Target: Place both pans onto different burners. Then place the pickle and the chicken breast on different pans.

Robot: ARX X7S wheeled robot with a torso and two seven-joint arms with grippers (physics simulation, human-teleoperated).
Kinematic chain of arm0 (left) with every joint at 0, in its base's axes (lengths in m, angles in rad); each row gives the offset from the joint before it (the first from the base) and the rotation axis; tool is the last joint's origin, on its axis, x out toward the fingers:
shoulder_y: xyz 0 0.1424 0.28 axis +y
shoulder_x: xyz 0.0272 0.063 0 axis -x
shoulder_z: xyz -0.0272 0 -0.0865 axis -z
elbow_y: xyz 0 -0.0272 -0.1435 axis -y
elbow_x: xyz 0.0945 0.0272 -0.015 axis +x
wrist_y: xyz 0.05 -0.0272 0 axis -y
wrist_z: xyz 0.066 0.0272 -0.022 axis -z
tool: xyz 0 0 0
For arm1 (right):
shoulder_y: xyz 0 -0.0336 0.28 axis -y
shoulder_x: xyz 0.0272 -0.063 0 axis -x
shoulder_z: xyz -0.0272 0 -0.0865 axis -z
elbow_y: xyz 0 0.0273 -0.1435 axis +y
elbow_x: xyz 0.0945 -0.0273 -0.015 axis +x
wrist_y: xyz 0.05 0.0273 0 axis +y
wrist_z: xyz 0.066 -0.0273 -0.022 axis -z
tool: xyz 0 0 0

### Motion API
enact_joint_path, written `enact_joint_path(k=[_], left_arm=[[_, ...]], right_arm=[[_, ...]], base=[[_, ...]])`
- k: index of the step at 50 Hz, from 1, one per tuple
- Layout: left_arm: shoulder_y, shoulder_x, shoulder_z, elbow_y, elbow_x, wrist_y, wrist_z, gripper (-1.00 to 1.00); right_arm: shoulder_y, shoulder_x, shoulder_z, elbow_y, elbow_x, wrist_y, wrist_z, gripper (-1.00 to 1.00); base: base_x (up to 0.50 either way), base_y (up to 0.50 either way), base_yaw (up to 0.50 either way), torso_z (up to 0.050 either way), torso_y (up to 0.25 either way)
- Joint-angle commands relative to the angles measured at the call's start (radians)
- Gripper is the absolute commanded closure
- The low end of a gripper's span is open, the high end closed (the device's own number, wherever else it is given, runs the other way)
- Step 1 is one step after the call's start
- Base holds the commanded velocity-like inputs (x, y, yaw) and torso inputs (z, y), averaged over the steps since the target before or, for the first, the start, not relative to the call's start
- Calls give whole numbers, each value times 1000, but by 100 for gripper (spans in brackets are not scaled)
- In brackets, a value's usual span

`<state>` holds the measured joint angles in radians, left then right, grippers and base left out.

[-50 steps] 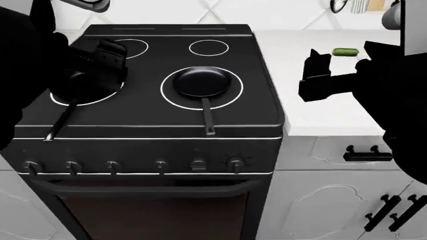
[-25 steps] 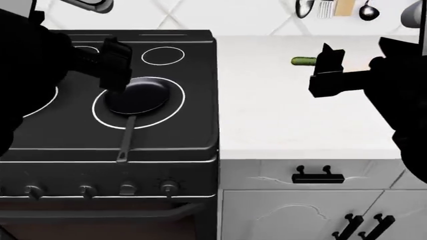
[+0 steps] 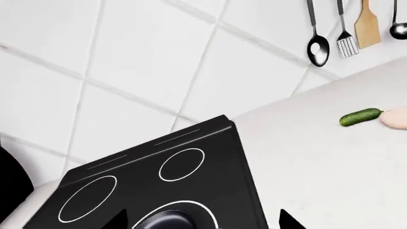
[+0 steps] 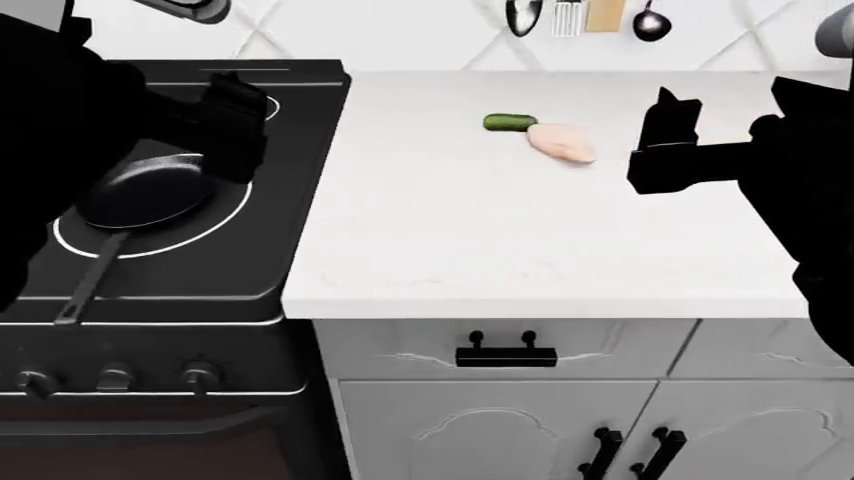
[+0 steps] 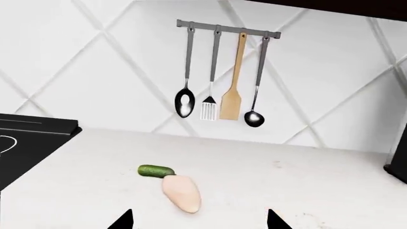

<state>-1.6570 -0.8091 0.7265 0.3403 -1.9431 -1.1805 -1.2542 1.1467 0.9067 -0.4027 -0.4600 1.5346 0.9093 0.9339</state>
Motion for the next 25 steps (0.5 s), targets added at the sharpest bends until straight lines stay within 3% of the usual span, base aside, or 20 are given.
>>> enact_joint_path(k=[1, 11, 25], left_arm=[[3, 3, 7, 2, 4, 5, 3, -100], [9, 0, 9, 5, 12, 10, 12, -100], [14, -4, 13, 10, 14, 18, 14, -100]], right_arm=[[-4, 4, 0, 0, -7, -4, 1, -100], [-6, 1, -7, 1, -11, -1, 4, -100], [2, 2, -27, 14, -24, 21, 31, -100]], base=[[-1, -500, 0, 0, 0], [-1, -473, 0, 0, 0], [0, -16, 0, 0, 0]])
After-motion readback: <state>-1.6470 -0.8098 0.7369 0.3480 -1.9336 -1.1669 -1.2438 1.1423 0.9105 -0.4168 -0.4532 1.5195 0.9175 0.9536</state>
